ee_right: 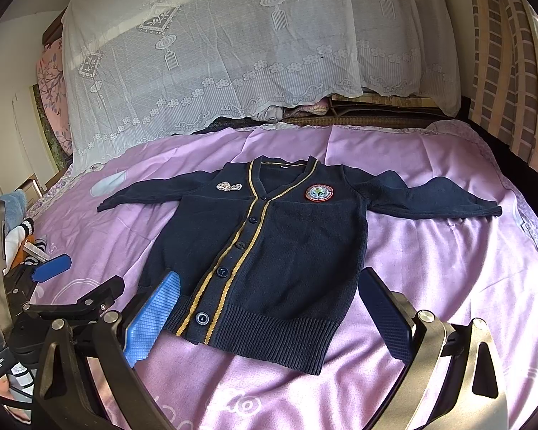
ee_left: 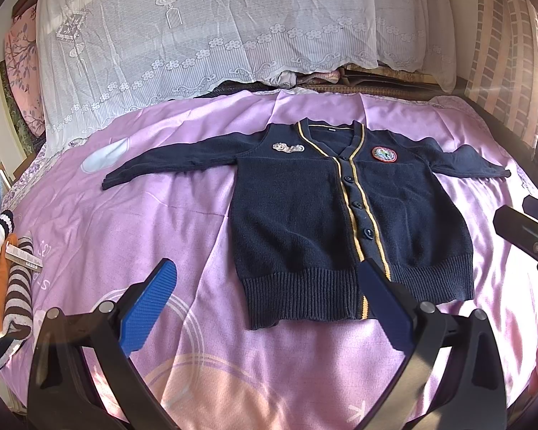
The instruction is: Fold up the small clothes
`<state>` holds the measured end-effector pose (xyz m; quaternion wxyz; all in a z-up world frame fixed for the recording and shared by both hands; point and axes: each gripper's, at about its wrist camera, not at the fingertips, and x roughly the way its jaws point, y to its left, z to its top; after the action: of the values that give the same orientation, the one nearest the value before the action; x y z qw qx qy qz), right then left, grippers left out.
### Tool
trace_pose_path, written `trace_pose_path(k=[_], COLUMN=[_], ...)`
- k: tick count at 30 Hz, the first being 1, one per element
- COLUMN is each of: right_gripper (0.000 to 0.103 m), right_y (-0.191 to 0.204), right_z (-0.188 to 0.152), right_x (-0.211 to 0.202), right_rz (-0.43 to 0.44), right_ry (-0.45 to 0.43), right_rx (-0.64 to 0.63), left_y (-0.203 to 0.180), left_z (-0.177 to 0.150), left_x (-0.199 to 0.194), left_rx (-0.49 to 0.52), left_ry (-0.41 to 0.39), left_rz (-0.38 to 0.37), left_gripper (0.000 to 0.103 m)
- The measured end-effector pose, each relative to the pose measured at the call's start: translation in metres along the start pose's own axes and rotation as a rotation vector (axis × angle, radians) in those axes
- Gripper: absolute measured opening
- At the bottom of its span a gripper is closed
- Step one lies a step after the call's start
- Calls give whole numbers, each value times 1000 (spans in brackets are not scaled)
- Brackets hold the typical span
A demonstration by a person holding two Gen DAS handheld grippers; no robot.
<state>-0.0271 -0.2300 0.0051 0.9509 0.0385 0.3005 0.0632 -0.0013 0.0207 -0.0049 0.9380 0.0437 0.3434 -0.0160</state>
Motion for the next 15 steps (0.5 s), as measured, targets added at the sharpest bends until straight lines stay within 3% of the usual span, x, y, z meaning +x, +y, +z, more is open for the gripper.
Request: trace_pose_path(k=[15], right_gripper=[100], right_y=[-1], right_z=[1], right_x=[1], right_rz=[1], right_ry=[1], right_rx=[1], left_y=[0], left_z=[0], left_x=[0], left_rx=[0], left_ry=[2], left_rz=[1], left_gripper=[99])
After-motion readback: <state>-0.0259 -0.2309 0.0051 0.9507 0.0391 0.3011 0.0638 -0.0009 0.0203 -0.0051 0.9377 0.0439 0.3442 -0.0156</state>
